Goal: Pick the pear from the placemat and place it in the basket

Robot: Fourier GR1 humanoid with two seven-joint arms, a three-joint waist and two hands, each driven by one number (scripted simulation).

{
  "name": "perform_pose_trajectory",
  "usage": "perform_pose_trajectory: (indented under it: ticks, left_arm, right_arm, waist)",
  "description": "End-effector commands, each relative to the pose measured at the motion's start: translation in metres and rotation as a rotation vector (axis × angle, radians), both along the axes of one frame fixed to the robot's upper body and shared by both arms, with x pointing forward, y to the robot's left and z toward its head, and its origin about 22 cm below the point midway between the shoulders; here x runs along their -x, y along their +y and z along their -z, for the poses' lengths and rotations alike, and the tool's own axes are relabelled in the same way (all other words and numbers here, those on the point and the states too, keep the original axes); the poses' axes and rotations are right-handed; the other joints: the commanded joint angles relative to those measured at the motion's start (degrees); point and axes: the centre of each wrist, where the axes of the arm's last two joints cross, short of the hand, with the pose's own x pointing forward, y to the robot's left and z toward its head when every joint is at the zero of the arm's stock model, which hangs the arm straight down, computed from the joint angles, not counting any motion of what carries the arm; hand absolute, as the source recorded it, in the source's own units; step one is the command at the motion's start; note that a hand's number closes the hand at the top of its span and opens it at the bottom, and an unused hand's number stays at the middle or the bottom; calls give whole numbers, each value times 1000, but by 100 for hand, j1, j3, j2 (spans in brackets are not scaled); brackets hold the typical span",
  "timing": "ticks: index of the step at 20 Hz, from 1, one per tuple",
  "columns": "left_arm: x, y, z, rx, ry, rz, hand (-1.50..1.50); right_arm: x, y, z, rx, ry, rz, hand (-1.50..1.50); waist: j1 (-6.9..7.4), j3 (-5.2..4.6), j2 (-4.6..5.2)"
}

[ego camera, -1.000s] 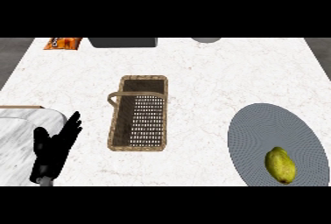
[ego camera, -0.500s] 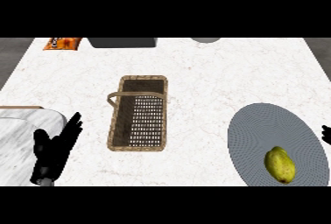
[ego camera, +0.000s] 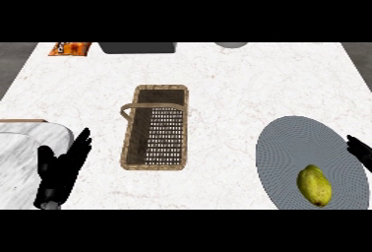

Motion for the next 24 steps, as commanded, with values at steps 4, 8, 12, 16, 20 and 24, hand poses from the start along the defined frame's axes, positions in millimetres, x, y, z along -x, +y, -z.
perform_pose_trajectory:
  ticks: [4,8,12,16,20,24]
  left_arm:
    - [15,-3,22,4,144,-19,0]
    - [3,-3,10,-4,138,-38,0]
    - [15,8,20,-25,144,-29,0]
    - [16,7,27,15,145,-47,0]
    - [16,-4,29,-3,128,-28,0]
    - [25,-5,38,14,148,-40,0]
  right_arm:
    - [-16,23,3,94,56,-64,-150]
    - [-18,30,17,88,92,-52,-150]
    - [1,25,17,80,95,-80,-150]
    - [2,43,34,58,72,-61,-150]
    - [-13,47,33,60,68,-54,-150]
    - [-12,38,37,84,78,-60,150]
  waist:
    - [27,-66,69]
    - [24,-63,69]
    - [-19,-66,61]
    - [-9,-65,65]
    - [2,-65,66]
    - [19,-63,73]
